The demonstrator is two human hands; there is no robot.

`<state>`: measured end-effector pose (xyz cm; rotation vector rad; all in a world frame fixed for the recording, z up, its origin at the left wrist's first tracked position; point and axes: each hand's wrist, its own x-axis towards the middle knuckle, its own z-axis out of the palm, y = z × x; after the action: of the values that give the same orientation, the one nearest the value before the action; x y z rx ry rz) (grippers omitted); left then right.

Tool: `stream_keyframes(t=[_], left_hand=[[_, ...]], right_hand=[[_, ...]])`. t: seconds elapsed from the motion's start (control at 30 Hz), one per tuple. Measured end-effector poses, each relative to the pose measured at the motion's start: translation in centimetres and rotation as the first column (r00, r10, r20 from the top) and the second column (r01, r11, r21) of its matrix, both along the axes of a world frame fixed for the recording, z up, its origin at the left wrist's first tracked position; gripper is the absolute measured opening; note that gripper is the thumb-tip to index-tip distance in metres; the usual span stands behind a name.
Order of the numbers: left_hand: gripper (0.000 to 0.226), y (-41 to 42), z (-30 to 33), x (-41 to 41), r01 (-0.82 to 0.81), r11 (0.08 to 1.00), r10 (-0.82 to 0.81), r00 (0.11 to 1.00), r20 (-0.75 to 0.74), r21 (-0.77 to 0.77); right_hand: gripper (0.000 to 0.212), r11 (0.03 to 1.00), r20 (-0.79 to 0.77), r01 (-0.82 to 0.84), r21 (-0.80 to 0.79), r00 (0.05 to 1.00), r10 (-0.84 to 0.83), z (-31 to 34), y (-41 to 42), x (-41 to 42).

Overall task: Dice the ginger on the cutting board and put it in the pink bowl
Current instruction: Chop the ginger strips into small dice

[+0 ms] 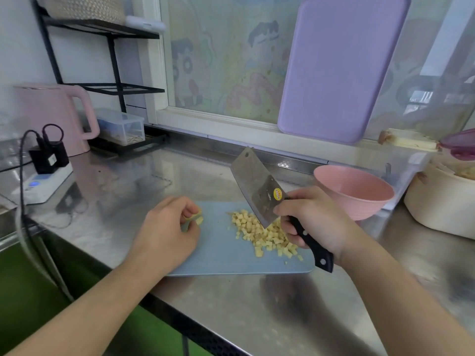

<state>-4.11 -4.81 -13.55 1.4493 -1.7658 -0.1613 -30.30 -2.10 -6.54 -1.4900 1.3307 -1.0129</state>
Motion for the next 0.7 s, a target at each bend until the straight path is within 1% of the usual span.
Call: stream_keyframes(t=[0.1, 0.27, 0.33, 0.4, 0.47, 0.53, 0.6, 0.63, 0.67, 0.7], left_hand=[[0.032, 0.1, 0.2, -0.7, 0.049, 0.999, -0.049, 0.999, 0.004, -0.008], [0.022, 0.8, 1.3, -3.6, 0.145, 0.989, -0.144, 0.989, -0.042, 0.025], [0.019, 1.1, 1.4, -5.0, 0.191, 0.977, -0.18, 0.977, -0.115, 0.099], [0.017, 1.1, 1.5, -6.4, 0.238, 0.954, -0.19, 0.95, -0.246, 0.185], [0.016, 1.0, 1.7, -7.7, 0.301, 0.921, -0.17, 0.883, -0.438, 0.248], [0.016, 1.0, 2.2, -8.7, 0.375, 0.876, -0.126, 0.784, -0.608, 0.302], [0.021, 1.1, 2.9, -9.5, 0.51, 0.8, -0.105, 0.637, -0.763, 0.316], [0.024, 1.2, 3.2, -9.7, 0.578, 0.76, -0.103, 0.559, -0.823, 0.298], [0.026, 1.2, 3.3, -9.9, 0.623, 0.731, -0.102, 0.504, -0.858, 0.28], [0.027, 1.1, 3.4, -10.0, 0.64, 0.719, -0.099, 0.481, -0.871, 0.272]], right_hand=[[0.033, 0.999, 0.05, 0.01, 0.034, 0.999, -0.011, -0.3, -0.1, 0.1], [0.031, 0.989, 0.171, 0.05, 0.139, 0.982, -0.074, -0.6, -0.5, 0.0], [0.029, 0.981, 0.223, 0.053, 0.187, 0.97, -0.095, -0.6, -0.6, -0.2], [0.028, 0.976, 0.262, 0.041, 0.215, 0.96, -0.098, -0.7, -0.7, -0.4], [0.028, 0.973, 0.282, 0.035, 0.228, 0.954, -0.1, -0.6, -0.8, -0.5], [0.028, 0.972, 0.299, 0.026, 0.232, 0.949, -0.097, -0.6, -0.9, -0.6], [0.027, 0.973, 0.305, 0.02, 0.231, 0.948, -0.092, -0.6, -0.9, -0.7], [0.026, 0.973, 0.305, 0.019, 0.229, 0.948, -0.09, -0.7, -1.0, -0.8], [0.025, 0.973, 0.305, 0.021, 0.229, 0.948, -0.092, -0.7, -1.0, -0.8], [0.025, 0.973, 0.305, 0.026, 0.227, 0.948, -0.097, -0.8, -1.0, -0.8]])
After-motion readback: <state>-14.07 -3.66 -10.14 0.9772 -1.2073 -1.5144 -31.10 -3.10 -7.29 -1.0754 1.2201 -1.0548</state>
